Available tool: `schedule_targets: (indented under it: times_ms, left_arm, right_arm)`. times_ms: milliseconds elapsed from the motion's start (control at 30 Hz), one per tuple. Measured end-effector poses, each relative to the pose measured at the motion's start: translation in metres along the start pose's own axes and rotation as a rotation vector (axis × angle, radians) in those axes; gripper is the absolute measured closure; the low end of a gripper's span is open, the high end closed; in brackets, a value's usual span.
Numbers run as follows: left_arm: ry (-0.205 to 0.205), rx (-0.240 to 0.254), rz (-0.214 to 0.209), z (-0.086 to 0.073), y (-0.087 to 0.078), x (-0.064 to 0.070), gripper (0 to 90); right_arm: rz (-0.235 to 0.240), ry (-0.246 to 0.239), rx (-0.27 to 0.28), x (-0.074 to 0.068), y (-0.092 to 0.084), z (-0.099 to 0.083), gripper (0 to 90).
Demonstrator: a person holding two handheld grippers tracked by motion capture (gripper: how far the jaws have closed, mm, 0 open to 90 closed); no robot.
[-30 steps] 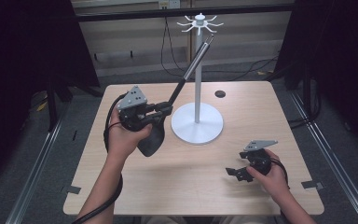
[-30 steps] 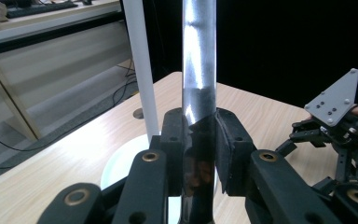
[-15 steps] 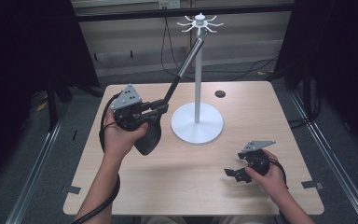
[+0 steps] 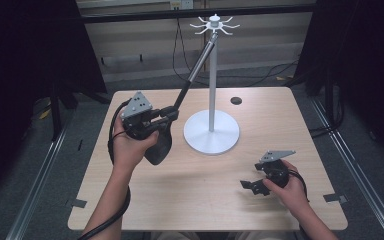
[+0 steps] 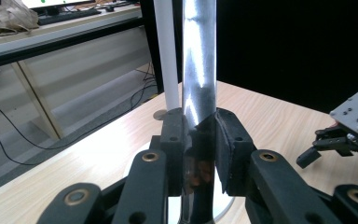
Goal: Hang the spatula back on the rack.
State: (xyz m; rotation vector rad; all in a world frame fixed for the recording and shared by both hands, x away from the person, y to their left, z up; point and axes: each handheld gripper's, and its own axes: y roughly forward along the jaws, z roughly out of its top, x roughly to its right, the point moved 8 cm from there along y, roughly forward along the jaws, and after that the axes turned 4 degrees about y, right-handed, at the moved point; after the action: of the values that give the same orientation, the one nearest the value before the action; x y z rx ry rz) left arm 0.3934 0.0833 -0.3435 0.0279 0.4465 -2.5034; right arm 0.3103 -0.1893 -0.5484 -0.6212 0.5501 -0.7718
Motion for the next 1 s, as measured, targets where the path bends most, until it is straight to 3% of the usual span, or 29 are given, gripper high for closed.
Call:
schedule_targets:
  times_ms: [300,1000]
  left_arm:
    - [-0.015,-0.02,0.021,-0.009,0.011,-0.003,75.2]
    - [-0.048,-0.046,-0.026,-0.017,0.049,0.007,74.8]
  right_arm:
    - [0.0,0.009,0.002,0.001,-0.001,0.0,8.4]
    - [0.0,0.005,0.005,0.004,-0.003,0.0,8.5]
